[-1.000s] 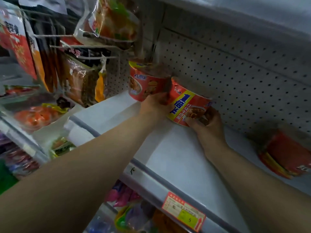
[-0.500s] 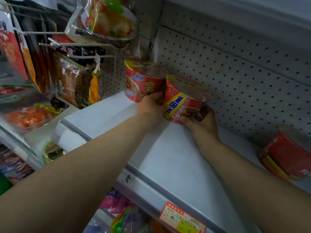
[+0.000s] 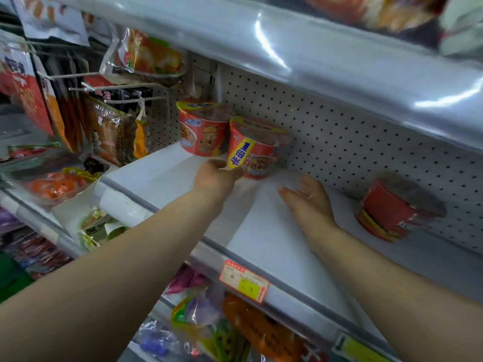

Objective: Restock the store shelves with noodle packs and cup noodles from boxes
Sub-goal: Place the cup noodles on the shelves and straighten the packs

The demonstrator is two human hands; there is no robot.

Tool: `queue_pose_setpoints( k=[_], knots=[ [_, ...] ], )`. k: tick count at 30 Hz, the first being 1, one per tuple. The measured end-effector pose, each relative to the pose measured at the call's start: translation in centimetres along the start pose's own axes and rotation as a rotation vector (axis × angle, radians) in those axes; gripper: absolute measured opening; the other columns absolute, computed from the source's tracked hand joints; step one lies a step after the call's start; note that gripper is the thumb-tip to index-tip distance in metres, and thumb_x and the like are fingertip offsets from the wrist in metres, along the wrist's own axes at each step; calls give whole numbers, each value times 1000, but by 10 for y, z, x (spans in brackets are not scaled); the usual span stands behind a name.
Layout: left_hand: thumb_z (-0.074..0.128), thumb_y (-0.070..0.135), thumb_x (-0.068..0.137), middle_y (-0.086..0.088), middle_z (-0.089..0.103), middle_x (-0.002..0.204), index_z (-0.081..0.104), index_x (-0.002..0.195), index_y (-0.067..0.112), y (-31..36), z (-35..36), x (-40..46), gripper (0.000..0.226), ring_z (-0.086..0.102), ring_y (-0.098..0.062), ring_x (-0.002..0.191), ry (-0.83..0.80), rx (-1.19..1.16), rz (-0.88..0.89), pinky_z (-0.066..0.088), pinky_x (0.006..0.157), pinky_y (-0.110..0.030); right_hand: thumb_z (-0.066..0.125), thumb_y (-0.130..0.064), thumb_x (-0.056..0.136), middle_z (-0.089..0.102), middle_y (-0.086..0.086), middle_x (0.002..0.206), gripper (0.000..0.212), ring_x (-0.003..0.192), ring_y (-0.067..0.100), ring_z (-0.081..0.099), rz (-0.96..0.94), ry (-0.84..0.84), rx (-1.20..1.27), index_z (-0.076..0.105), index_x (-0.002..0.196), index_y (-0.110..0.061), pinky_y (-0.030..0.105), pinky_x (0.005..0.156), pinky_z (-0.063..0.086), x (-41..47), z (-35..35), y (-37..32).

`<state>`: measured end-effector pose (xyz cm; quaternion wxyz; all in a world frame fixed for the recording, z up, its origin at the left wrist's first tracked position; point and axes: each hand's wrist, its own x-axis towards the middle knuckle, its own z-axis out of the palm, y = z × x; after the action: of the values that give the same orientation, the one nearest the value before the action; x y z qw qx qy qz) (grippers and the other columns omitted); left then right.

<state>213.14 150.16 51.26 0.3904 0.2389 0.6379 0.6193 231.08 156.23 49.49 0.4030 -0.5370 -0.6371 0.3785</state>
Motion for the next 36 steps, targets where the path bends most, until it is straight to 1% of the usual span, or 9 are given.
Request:
queue_pose_setpoints(
  k=[2, 4, 8, 13, 19, 22, 29, 33, 36],
  knots=[
    [83, 29, 83, -14, 68, 104, 58, 93, 18, 0, 9, -34, 29, 61, -26, 88, -3, -29, 3, 54, 88, -39, 79, -31, 86, 51, -3, 141, 73, 119, 11, 53, 12, 13, 17, 43, 149, -19, 27, 100, 43, -24, -24, 0],
    [82, 28, 84, -13, 65, 97, 63, 97, 14, 2, 22, -72, 27, 58, -25, 80, -21, -41, -2, 49, 79, -35, 77, -32, 88, 49, -7, 135, 73, 119, 9, 50, 32, 10, 31, 41, 150, -19, 26, 99, 41, -49, -51, 0],
    [80, 33, 84, -20, 65, 124, 61, 127, 4, 1, 60, -152, 55, 63, -34, 113, -79, -37, -31, 52, 92, -38, 77, -31, 88, 53, -1, 143, 66, 122, 15, 54, 79, 43, 90, 48, 146, -15, 31, 103, 44, -107, -118, 6],
    [78, 31, 87, -9, 54, 95, 65, 108, 7, -7, 116, -282, 34, 49, -20, 73, -201, -36, -91, 51, 78, -33, 75, -35, 90, 52, 2, 146, 63, 129, 23, 53, 170, 133, 175, 50, 144, -16, 47, 111, 45, -194, -227, 19],
    [75, 25, 91, -11, 59, 115, 62, 117, 7, -31, 191, -416, 34, 55, -21, 106, -338, -53, -219, 51, 100, -36, 72, -31, 90, 56, 0, 139, 54, 122, 17, 55, 277, 221, 261, 55, 139, -16, 43, 108, 47, -289, -362, 48],
    [73, 22, 92, -8, 57, 119, 60, 108, 11, -43, 234, -470, 24, 55, -22, 117, -427, -42, -265, 51, 102, -39, 69, -25, 94, 58, 1, 132, 43, 112, 14, 56, 322, 263, 275, 58, 135, -15, 38, 104, 50, -329, -424, 65],
    [73, 22, 91, -4, 63, 112, 62, 117, 12, -88, 327, -557, 29, 60, -18, 108, -660, 55, -363, 53, 94, -34, 73, -25, 90, 68, 2, 118, 31, 110, 19, 64, 386, 445, 274, 68, 119, -17, 46, 105, 51, -390, -532, 114],
    [73, 18, 92, -5, 68, 99, 64, 101, 14, -116, 370, -588, 14, 63, -14, 90, -756, 74, -400, 53, 82, -30, 73, -23, 90, 71, 1, 108, 20, 106, 19, 66, 462, 544, 284, 70, 109, -18, 38, 101, 52, -414, -577, 143],
    [72, 19, 92, -5, 69, 104, 65, 99, 15, -147, 399, -611, 11, 63, -18, 102, -810, 116, -442, 54, 85, -30, 75, -27, 88, 71, -1, 107, 20, 103, 15, 66, 529, 623, 261, 70, 107, -22, 35, 98, 52, -435, -606, 172]
  ],
)
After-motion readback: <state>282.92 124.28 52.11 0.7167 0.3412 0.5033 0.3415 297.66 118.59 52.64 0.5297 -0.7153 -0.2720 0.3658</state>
